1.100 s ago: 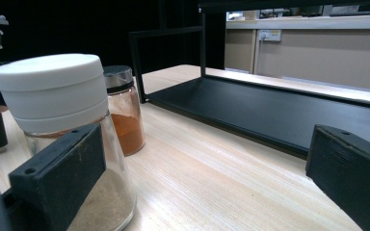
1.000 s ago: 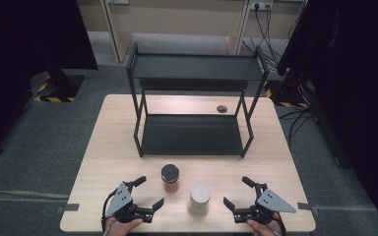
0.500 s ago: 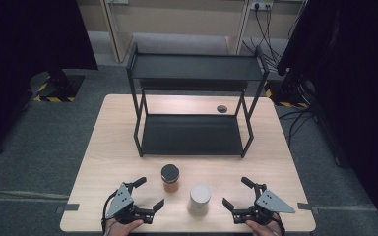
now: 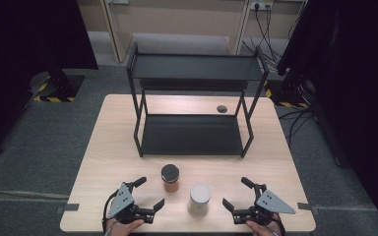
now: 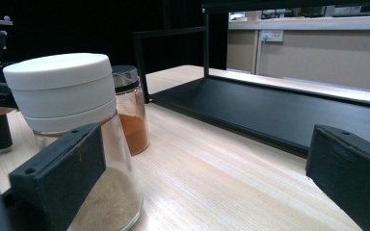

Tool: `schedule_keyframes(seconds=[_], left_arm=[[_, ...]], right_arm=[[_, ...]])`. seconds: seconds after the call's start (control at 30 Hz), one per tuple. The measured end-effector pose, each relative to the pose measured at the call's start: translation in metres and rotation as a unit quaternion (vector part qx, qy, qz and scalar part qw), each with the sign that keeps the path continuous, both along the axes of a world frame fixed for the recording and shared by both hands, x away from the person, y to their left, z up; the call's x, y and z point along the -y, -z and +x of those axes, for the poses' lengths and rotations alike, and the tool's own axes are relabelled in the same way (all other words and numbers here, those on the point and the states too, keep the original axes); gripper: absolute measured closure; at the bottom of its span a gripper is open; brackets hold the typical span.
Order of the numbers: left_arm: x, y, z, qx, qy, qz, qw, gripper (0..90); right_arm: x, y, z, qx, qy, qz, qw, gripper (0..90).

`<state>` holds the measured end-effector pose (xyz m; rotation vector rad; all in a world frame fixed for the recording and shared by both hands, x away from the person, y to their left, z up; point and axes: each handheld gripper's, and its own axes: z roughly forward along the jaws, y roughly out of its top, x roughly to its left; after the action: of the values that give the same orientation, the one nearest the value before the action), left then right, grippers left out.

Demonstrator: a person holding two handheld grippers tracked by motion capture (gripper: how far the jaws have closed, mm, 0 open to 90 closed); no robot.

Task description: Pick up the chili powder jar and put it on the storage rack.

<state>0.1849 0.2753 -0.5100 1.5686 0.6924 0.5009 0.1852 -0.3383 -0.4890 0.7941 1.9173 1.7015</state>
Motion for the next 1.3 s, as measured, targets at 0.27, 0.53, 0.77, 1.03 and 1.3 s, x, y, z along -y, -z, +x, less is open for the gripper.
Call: schedule_keyframes(seconds=[0.27, 0.53, 0.77, 1.03, 1.3], left_arm=[[0.005, -0.001, 0.011, -0.002, -0.003, 0.022, 0.9998, 1.1], [0.010, -0.008, 0.021, 0.003, 0.002, 0.024, 0.9997, 1.1], [0.015, -0.009, 0.030, -0.001, 0.005, 0.024, 0.9997, 1.1], [0.023, -0.010, 0.041, -0.006, 0.008, 0.033, 0.9994, 1.2], [0.029, -0.011, 0.050, -0.008, 0.014, 0.045, 0.9988, 2.6]], right_arm=[[0.000, 0.000, 0.001, -0.003, 0.002, 0.000, 1.0000, 0.6], [-0.001, 0.001, 0.001, -0.004, 0.002, -0.001, 1.0000, 0.6], [-0.001, 0.001, 0.001, -0.006, 0.002, 0.000, 1.0000, 0.6], [-0.001, 0.001, 0.001, -0.008, 0.003, 0.000, 1.0000, 0.6], [-0.001, 0.001, 0.001, -0.008, 0.003, 0.000, 1.0000, 0.6]])
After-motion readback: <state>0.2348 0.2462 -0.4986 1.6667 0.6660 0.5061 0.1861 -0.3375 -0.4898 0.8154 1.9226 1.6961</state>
